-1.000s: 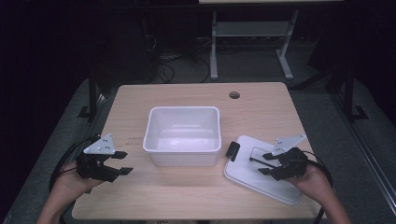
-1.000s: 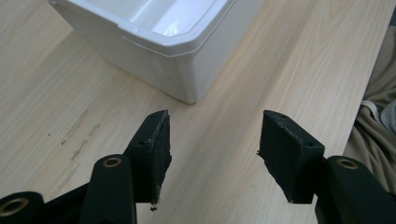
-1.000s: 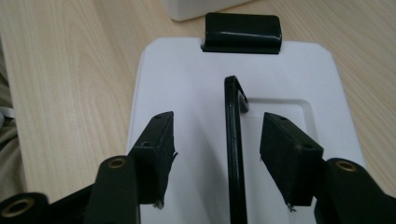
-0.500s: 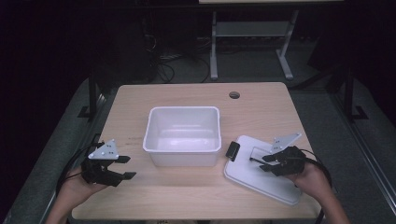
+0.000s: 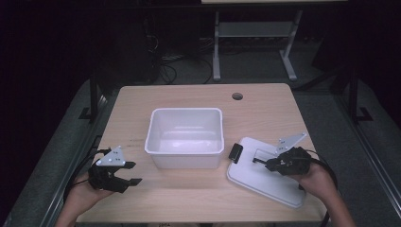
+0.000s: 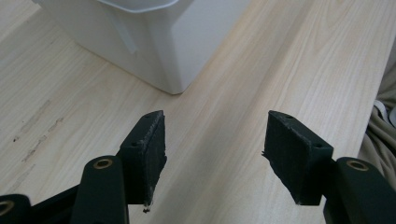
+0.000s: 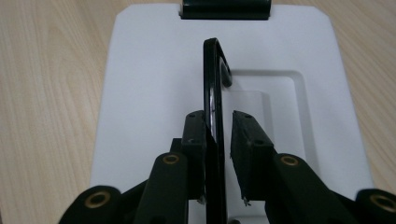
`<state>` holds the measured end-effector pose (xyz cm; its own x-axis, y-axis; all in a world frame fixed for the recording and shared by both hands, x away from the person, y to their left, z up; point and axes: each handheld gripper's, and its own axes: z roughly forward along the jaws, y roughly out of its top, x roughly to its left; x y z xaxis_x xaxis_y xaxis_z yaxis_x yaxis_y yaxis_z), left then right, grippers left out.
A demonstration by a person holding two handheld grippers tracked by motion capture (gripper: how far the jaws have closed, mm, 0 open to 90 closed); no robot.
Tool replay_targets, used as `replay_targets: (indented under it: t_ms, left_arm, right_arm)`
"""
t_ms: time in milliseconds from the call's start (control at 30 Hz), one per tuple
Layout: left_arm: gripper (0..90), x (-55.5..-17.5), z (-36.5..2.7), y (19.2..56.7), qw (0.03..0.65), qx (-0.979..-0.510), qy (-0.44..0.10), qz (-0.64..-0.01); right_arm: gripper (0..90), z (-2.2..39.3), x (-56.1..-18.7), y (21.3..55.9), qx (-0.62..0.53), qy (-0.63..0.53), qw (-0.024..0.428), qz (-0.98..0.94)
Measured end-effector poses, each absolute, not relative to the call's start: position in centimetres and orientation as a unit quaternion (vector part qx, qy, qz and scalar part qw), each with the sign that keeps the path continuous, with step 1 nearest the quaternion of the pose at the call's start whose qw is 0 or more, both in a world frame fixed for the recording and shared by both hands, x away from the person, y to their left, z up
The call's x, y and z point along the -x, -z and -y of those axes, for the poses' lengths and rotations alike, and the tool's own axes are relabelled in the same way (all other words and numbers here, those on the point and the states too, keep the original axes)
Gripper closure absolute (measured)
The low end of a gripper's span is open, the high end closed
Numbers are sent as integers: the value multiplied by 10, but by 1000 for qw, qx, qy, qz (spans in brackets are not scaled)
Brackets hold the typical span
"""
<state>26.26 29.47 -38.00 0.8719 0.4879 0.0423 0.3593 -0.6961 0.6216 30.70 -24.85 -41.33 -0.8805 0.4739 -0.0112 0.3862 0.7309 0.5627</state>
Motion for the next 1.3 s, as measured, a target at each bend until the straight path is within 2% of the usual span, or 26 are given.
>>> replay_targets:
  t_ms: [500,967,1300]
  left_arm:
    - [350,-265,-292,395,325,-911,-98,-233]
    - [306,-264,-293,400,334,-905,-101,-242]
    - [274,-260,-292,406,346,-899,-99,-249]
  right_arm:
    - [834,253,-316,412,-232,-285,72,-927]
    - [839,258,-318,408,-226,-287,66,-928]
    - [840,265,-314,394,-222,-298,78,-925]
